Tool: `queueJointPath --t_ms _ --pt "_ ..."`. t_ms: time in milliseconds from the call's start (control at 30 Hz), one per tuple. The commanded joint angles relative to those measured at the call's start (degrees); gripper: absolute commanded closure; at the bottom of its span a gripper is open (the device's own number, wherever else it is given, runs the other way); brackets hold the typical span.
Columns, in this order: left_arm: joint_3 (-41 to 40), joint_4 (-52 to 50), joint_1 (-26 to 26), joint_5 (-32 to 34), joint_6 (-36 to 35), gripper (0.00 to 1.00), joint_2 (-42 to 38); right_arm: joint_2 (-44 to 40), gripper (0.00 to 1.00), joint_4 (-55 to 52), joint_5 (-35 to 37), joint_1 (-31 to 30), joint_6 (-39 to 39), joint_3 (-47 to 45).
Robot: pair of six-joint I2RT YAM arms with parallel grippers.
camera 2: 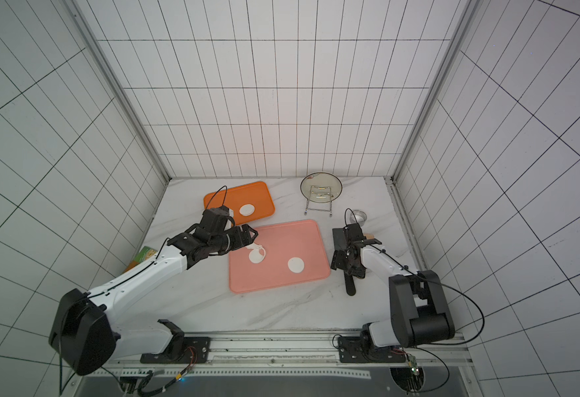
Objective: Roll out the dumpling wrappers from the dough
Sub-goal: Pick up the spatula from the center of the board.
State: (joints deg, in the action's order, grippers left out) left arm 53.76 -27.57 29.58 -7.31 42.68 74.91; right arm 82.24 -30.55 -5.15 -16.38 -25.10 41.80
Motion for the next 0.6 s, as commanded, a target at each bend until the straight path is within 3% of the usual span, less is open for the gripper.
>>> queueJointPath --t_ms 0,567 --pt "0.7 1.3 0.1 -0.6 0.1 0.09 0.9 1.1 0.22 0.0 1.1 -0.9 0.0 -0.4" --pt "0.6 1.6 0.0 -1.0 0.9 0.11 1.5 4.5 0.37 -1.7 0.6 -3.4 0.6 1.2"
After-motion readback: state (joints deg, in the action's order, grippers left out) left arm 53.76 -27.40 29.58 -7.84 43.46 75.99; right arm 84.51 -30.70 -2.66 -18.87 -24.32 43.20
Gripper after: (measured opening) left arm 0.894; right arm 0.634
